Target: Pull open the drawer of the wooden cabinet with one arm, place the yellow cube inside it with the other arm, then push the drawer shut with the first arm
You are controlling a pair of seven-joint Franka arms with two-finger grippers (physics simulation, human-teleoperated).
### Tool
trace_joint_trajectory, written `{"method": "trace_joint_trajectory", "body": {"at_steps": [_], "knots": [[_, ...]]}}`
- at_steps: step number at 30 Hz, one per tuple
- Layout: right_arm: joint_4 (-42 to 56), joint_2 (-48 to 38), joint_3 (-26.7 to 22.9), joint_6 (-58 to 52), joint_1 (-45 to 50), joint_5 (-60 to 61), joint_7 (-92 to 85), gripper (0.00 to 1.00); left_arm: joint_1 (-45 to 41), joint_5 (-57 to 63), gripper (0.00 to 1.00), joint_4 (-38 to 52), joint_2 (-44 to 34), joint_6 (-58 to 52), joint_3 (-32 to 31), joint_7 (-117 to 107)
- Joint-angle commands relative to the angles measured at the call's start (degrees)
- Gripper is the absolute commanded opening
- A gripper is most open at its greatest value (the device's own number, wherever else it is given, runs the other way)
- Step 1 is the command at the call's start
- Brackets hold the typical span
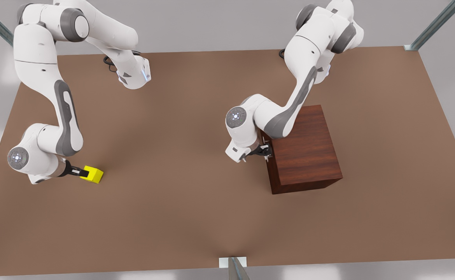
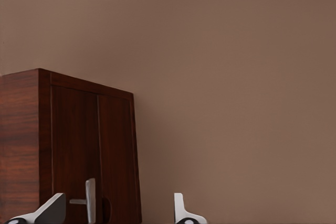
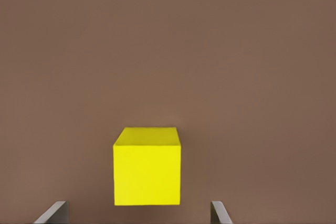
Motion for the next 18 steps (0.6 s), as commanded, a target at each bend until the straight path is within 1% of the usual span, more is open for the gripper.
{"method": "trace_joint_trajectory", "body": {"at_steps": [1,4,5,7,8,18], "knots": [[-1.28,0.17,0.0,6.22,0.01,0.08,3.6,1.0,-0.05,3.13,1.0,-0.87,-0.08,-1.6,0.02,-19.6],[-1.9,1.4,0.0,6.83,-0.17,-0.09,3.51,1.0,-0.05,2.79,1.0,-1.14,0.62,-1.16,0.02,-19.87],[-3.48,1.4,0.0,9.12,-0.26,-0.01,3.51,1.0,-0.05,2.87,1.0,-1.14,1.33,-0.99,0.11,-20.92],[-3.92,2.19,0.0,9.82,-0.43,-0.09,3.42,1.0,-0.05,3.4,1.0,-1.14,1.59,-0.99,0.11,-21.19],[-4.27,2.54,0.09,10.43,-0.43,-0.09,3.51,1.0,-0.05,5.06,1.0,-1.14,1.59,-1.51,0.11,-21.27],[-4.27,5.79,0.09,12.72,-0.52,-0.18,3.51,1.0,-1.99,5.16,1.0,-3.69,1.59,-1.78,0.11,-23.29]]}}
